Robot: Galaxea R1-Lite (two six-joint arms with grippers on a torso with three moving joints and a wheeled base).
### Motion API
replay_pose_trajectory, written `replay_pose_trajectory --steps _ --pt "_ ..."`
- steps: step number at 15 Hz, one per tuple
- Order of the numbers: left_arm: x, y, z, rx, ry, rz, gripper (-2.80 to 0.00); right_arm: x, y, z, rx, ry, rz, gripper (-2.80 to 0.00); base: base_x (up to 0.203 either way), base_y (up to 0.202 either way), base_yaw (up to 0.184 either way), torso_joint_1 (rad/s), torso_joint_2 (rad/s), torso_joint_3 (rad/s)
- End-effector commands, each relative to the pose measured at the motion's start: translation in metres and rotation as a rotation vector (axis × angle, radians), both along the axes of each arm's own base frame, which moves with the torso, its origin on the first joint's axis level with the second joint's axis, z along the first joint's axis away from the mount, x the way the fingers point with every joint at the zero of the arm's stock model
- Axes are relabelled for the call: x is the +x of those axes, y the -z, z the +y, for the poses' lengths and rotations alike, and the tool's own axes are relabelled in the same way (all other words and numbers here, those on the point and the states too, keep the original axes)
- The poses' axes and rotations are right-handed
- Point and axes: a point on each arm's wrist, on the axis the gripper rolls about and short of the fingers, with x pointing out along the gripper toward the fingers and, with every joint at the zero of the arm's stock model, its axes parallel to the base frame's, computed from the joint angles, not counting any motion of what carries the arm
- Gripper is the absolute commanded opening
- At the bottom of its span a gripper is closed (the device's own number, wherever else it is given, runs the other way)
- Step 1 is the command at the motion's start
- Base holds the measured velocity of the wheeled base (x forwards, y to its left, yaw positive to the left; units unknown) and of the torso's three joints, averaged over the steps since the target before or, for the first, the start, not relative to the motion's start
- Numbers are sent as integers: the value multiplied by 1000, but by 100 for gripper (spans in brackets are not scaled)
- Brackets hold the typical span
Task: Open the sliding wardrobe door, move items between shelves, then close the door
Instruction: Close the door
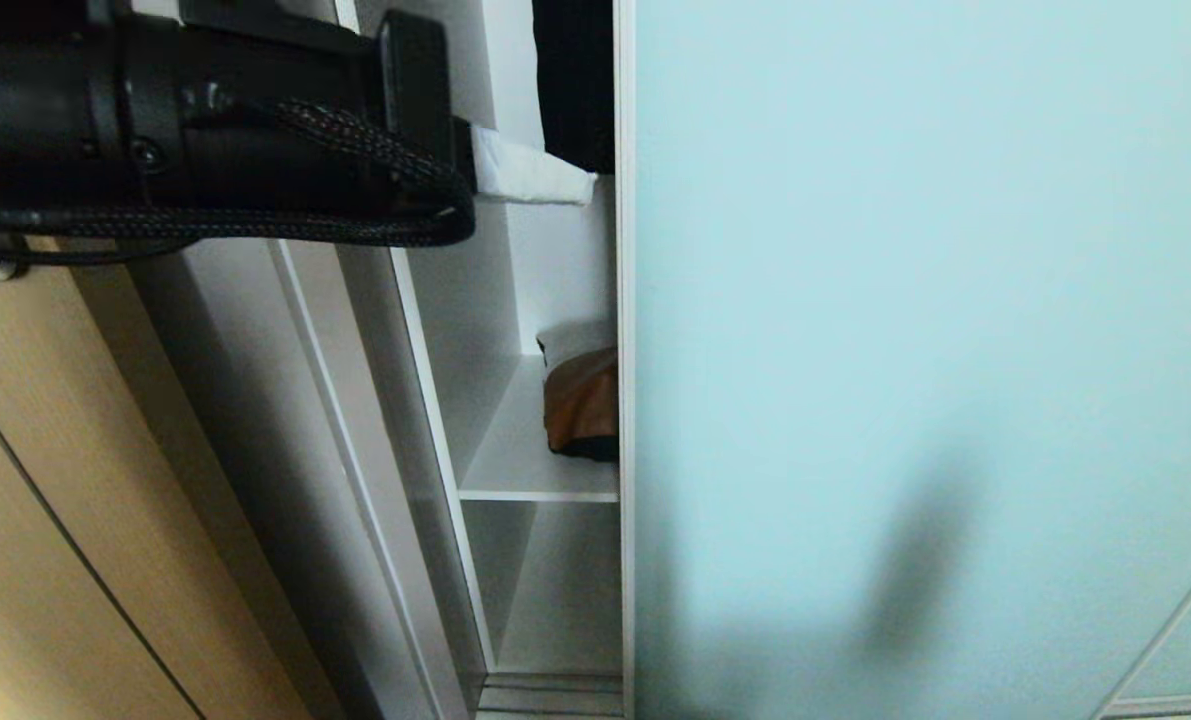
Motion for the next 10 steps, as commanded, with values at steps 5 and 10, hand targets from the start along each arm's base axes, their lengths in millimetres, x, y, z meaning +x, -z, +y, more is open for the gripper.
replay_pose_trajectory --steps 5,10 --pt "57 40 -39 17 -53 91 -280 0 0 0 0 -1 -1 -280 0 0 0 0 0 0" --pt "83 56 -62 -9 -205 54 -280 0 0 0 0 0 1 -280 0 0 0 0 0 0"
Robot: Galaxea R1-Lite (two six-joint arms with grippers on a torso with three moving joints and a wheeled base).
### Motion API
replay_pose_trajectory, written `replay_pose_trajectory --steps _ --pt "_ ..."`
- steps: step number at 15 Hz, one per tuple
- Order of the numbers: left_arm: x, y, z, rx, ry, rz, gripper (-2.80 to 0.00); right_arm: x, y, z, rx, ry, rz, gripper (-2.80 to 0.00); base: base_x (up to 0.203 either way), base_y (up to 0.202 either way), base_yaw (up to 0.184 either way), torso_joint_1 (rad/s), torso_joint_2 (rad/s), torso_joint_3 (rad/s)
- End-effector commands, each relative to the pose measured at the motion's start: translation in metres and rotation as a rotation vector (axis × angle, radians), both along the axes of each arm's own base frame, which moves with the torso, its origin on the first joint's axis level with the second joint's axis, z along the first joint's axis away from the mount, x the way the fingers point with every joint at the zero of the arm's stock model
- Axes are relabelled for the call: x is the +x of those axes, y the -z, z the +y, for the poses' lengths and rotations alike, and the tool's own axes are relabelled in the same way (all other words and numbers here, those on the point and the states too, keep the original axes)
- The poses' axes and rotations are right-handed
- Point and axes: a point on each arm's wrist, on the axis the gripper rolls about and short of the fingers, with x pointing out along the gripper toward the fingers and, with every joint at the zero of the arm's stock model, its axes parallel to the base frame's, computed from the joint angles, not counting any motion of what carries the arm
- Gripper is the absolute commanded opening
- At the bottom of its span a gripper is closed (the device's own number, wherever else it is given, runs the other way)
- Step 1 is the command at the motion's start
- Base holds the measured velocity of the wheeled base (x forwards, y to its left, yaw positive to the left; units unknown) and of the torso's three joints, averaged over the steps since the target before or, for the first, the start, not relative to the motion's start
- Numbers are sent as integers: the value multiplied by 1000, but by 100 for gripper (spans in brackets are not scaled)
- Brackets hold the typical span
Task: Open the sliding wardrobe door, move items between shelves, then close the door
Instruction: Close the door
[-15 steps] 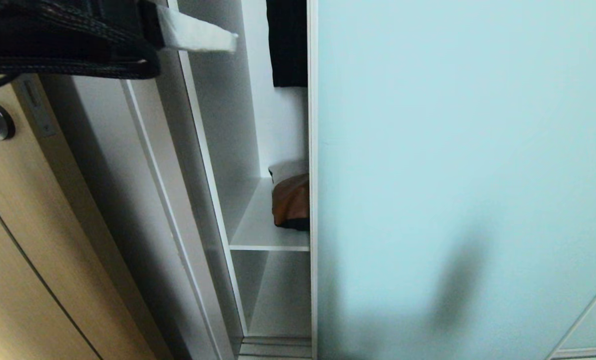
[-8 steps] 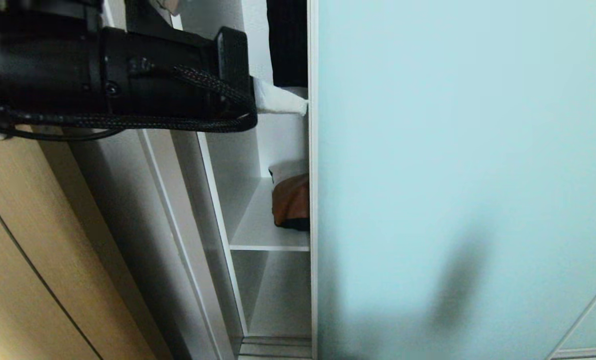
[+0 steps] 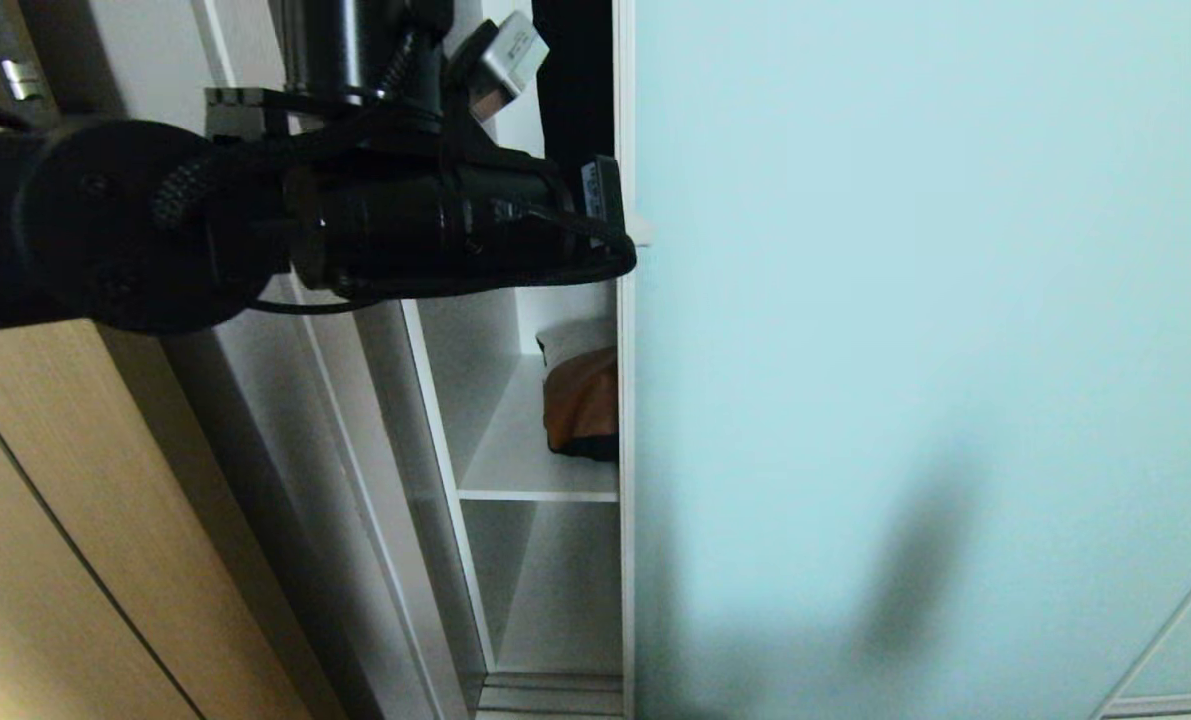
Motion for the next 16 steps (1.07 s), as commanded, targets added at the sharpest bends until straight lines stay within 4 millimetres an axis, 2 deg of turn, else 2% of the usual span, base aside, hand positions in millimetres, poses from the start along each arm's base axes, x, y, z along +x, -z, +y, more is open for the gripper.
replay_pose_trajectory --steps 1,7,16 --pt "11 15 -9 18 0 40 -280 0 0 0 0 1 -1 -280 0 0 0 0 0 0" --pt "29 33 -25 10 -122 2 -280 0 0 0 0 -1 0 -280 0 0 0 0 0 0" --pt "38 43 -30 26 -172 9 -280 0 0 0 0 0 -1 -280 0 0 0 0 0 0"
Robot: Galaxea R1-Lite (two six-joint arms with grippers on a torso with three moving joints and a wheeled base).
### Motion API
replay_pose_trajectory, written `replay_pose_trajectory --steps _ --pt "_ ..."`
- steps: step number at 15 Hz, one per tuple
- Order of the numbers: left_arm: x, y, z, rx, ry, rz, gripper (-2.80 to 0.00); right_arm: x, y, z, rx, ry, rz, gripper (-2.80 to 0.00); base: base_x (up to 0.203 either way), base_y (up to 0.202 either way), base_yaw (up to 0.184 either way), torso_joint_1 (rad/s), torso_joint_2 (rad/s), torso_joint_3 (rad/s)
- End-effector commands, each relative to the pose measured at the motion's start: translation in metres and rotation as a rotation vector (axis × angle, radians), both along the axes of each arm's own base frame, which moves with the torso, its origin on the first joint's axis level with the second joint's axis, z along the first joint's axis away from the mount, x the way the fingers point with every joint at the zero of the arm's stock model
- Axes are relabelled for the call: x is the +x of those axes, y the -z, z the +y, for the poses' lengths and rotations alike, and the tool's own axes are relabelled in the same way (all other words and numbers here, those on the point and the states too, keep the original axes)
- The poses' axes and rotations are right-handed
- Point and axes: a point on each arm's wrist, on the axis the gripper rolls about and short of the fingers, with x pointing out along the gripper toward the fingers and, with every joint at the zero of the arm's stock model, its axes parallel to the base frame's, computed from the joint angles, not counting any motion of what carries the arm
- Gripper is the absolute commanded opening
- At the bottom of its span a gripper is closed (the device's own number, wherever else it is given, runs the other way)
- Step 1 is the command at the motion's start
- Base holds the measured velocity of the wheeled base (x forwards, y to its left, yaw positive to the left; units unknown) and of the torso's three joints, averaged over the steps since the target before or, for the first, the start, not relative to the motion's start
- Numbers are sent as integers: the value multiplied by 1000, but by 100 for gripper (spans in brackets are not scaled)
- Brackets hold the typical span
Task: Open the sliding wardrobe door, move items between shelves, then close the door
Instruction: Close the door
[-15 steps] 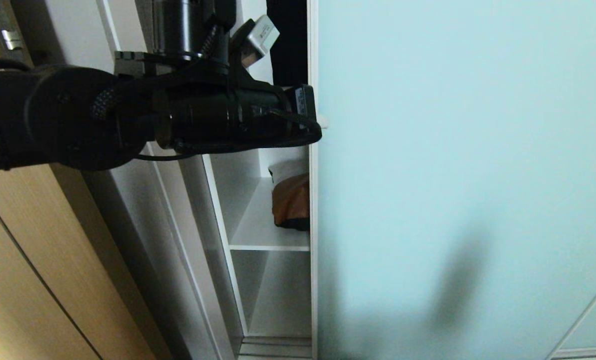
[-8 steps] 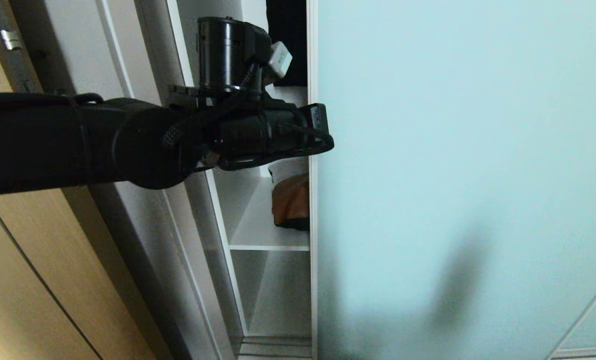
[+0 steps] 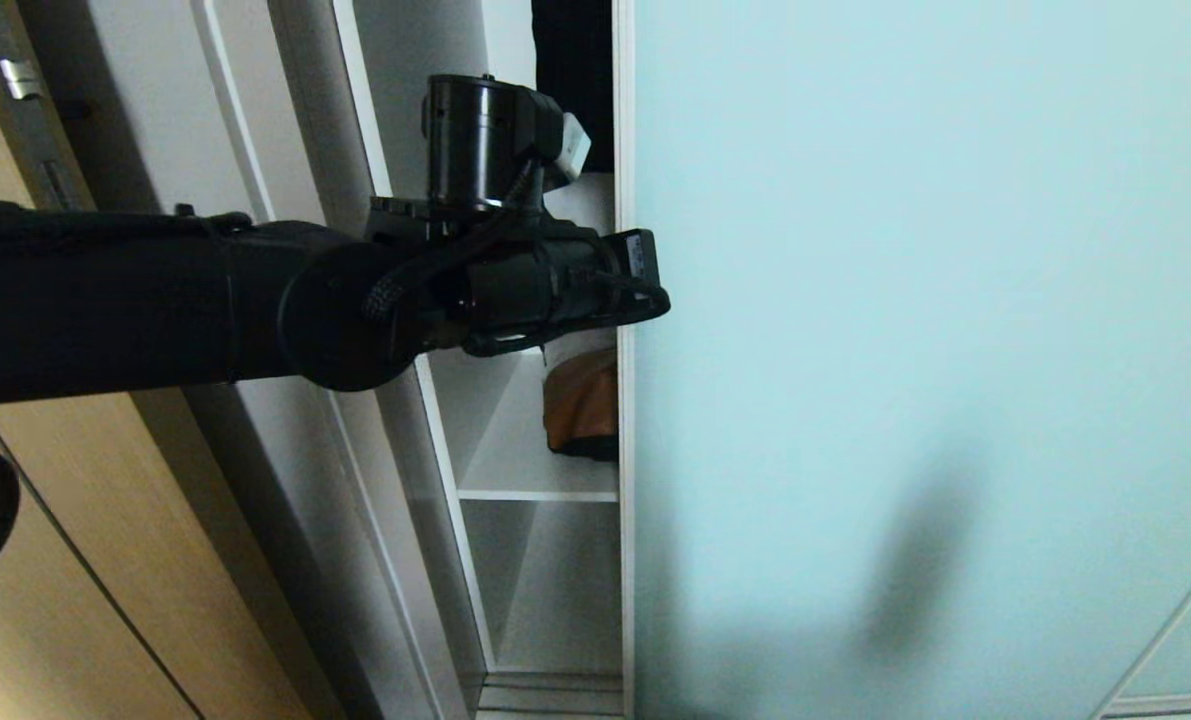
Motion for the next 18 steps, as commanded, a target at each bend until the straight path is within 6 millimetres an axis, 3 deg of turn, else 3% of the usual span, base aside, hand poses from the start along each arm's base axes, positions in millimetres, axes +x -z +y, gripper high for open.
replay_pose_trajectory --steps 1,4,9,18 --pt "1 2 -1 -4 3 7 -280 0 0 0 0 0 1 -280 0 0 0 0 0 0" --pt "-3 3 -10 -3 32 9 -280 0 0 0 0 -1 1 -280 0 0 0 0 0 0" --pt "17 22 -26 -19 26 -14 -280 0 0 0 0 -2 -1 -280 0 0 0 0 0 0" --pt "28 30 -23 -12 -41 -20 -280 0 0 0 0 0 0 -280 0 0 0 0 0 0"
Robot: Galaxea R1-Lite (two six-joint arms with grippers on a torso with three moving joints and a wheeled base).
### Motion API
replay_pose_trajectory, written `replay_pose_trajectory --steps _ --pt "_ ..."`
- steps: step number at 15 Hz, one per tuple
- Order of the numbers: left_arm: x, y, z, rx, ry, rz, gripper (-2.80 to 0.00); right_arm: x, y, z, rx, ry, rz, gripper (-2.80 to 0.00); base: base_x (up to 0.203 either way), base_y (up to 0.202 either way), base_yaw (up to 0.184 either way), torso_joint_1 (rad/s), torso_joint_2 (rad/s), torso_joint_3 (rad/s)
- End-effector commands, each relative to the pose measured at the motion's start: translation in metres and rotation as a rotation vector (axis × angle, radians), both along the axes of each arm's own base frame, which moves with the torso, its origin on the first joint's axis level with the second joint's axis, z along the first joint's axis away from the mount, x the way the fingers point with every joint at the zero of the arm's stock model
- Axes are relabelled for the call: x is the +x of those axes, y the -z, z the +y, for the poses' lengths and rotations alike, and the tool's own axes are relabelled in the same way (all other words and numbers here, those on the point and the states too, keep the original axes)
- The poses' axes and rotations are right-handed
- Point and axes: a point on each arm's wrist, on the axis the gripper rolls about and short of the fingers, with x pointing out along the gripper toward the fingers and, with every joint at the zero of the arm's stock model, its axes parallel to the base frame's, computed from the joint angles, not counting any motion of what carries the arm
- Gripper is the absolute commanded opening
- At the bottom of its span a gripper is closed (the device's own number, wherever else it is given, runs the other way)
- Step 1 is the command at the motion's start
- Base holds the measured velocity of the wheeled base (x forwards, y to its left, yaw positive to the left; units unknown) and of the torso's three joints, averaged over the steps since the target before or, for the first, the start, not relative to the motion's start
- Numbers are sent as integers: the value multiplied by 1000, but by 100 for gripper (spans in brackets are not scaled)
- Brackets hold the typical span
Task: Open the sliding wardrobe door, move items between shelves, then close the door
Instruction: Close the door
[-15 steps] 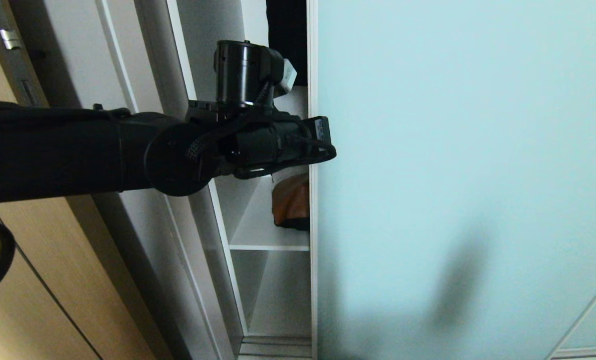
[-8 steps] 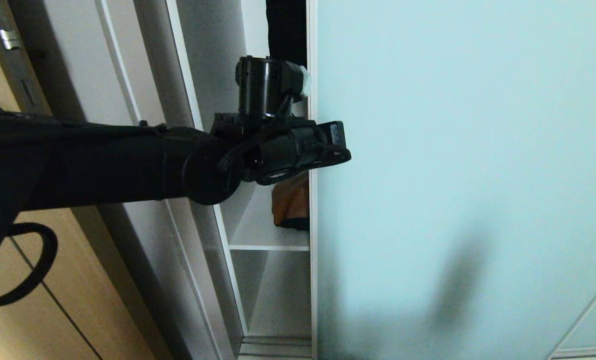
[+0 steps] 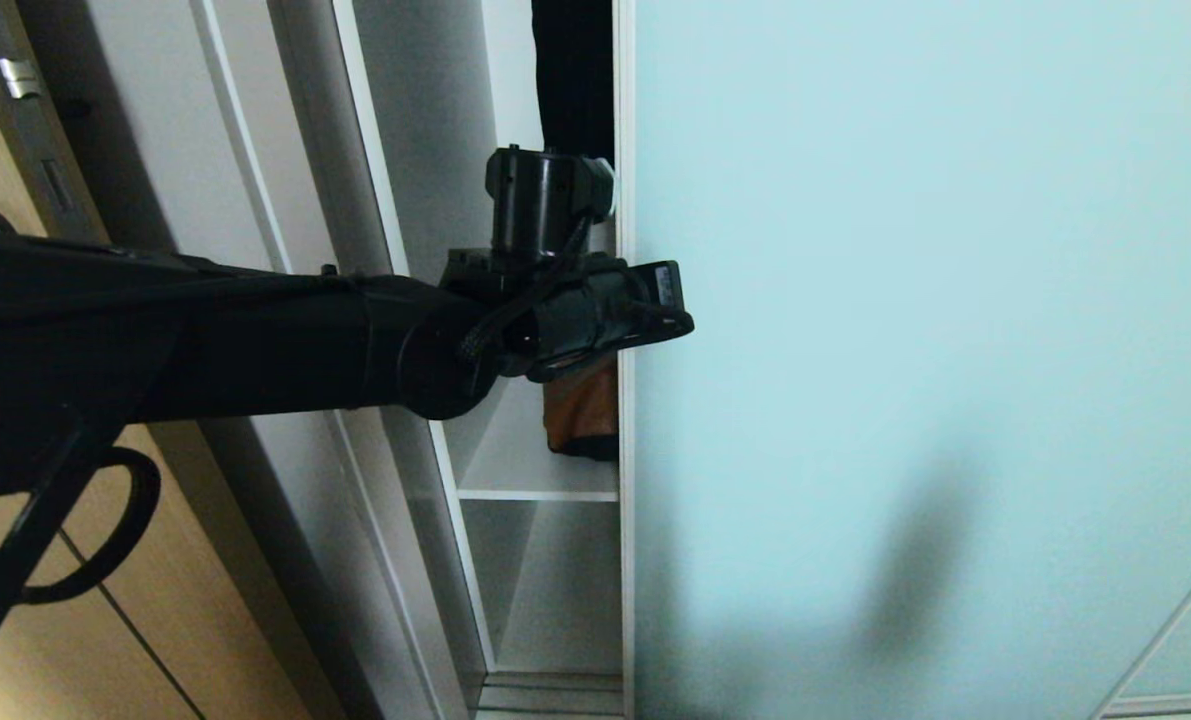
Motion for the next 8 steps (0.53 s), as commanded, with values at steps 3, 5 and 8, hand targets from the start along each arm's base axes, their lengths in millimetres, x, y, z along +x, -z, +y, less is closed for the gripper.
replay_pose_trajectory --steps 3,5,8 --pt "6 4 3 2 -17 6 -280 0 0 0 0 -1 -1 -280 0 0 0 0 0 0" --pt "10 6 7 5 -32 8 -280 0 0 0 0 0 1 -280 0 0 0 0 0 0" --pt "15 5 16 4 -62 7 -280 0 0 0 0 -1 0 -280 0 0 0 0 0 0"
